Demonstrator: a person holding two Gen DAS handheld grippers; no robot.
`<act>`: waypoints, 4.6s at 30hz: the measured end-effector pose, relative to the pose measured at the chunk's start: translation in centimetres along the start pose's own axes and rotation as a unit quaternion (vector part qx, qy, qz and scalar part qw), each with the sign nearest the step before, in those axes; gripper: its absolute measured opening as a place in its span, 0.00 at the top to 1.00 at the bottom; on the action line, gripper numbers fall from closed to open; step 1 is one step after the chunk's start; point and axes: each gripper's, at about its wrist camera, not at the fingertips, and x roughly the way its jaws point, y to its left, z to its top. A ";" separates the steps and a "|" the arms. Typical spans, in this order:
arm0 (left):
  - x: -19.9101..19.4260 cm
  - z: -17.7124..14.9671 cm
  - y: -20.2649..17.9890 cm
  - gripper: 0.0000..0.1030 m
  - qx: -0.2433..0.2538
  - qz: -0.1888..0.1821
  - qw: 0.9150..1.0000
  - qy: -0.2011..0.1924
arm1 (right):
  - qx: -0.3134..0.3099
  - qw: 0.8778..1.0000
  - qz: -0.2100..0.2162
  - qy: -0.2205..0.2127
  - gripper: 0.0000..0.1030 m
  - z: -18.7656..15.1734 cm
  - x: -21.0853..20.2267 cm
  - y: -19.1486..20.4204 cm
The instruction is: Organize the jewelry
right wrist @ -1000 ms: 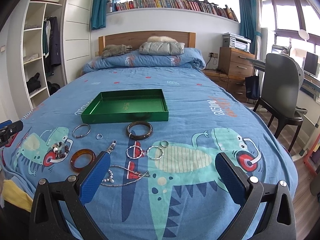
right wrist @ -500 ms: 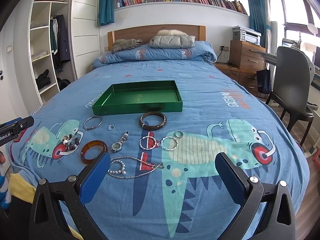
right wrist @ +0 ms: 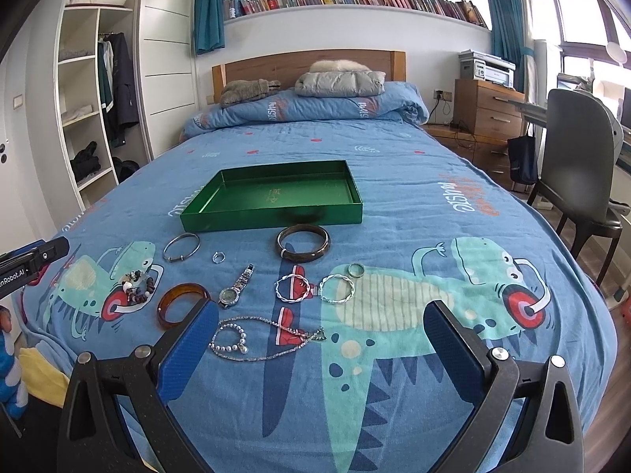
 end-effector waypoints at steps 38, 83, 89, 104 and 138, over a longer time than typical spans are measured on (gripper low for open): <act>-0.6 -0.5 -2.6 0.43 0.009 -0.008 1.000 0.009 | -0.006 0.999 0.035 -0.002 0.10 0.5 0.1 0.6; 14.8 -3.9 -6.5 0.58 -0.004 -0.067 0.971 0.228 | -0.185 0.948 0.143 0.218 0.49 -2.2 14.4 5.5; 14.5 -3.9 -7.8 0.78 0.037 -0.067 0.972 0.220 | -0.188 0.950 0.119 0.218 0.84 -1.8 14.3 4.4; 10.9 -2.2 -10.0 0.91 0.103 -0.054 0.982 0.148 | -0.123 0.978 0.103 0.136 0.95 1.2 9.0 0.5; 26.4 17.1 -8.5 0.91 0.030 -0.018 0.994 0.108 | -0.098 0.991 0.070 -0.060 0.95 23.6 20.7 4.5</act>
